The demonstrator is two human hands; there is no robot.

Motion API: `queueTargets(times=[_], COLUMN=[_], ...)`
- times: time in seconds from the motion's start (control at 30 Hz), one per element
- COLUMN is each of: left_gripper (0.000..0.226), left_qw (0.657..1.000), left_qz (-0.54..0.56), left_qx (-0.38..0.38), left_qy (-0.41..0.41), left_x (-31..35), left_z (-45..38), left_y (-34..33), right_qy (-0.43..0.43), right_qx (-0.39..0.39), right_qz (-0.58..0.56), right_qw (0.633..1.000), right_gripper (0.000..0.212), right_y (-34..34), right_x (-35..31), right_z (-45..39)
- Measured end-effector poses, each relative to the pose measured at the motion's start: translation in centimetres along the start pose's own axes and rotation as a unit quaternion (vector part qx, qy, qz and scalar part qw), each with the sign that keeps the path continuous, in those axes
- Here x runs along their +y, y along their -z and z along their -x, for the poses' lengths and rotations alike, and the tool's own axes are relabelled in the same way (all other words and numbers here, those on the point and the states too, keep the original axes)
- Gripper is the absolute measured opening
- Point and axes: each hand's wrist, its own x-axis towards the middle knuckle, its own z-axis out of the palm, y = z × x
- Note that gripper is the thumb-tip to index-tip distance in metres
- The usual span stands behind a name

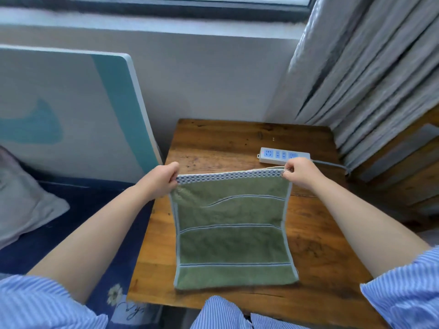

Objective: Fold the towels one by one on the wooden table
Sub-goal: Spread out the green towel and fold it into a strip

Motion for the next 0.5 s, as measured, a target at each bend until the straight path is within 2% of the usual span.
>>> queueTargets(times=[0.03,0.07,0.13,0.3,0.37,0.4,0.43,0.5], left_gripper=[0.015,0.014,0.028,0.028,0.023,0.02,0.022,0.024], left_qw=[0.999,0.998,0.993,0.975,0.933,0.908,0.892,0.882], left_qz=[-0.032,-0.062,-0.108,-0.208,-0.271,-0.287,-0.271,-0.18], left_qx=[0.007,0.015,0.035,0.074,0.192,0.247,0.307,0.412], left_qy=[0.012,0.026,0.042,-0.015,-0.141,-0.179,-0.192,-0.145], left_x=[0.5,0.9,1.5,3.4,4.5,5.2,5.5,6.4], left_z=[0.1,0.2,0.2,0.8,1.0,1.1,1.2,0.9], left_y=[0.4,0.8,1.6,6.2,8.6,10.1,11.2,13.7], right_qy=[0.001,0.004,0.011,0.047,0.076,0.096,0.115,0.136], right_qx=[0.017,0.033,0.074,0.203,0.262,0.301,0.35,0.465], right_qz=[-0.011,-0.023,-0.043,-0.082,-0.078,-0.07,-0.064,-0.058], right_qw=[1.0,0.999,0.996,0.975,0.959,0.946,0.927,0.873], right_gripper=[0.007,0.008,0.008,0.019,0.027,0.029,0.03,0.028], right_y=[0.1,0.0,0.4,4.9,7.3,8.7,9.7,12.0], right_x=[-0.4,-0.8,-1.5,-2.9,-4.1,-5.0,-5.7,-7.6], right_z=[0.4,0.5,0.5,0.3,0.2,0.3,0.5,1.3])
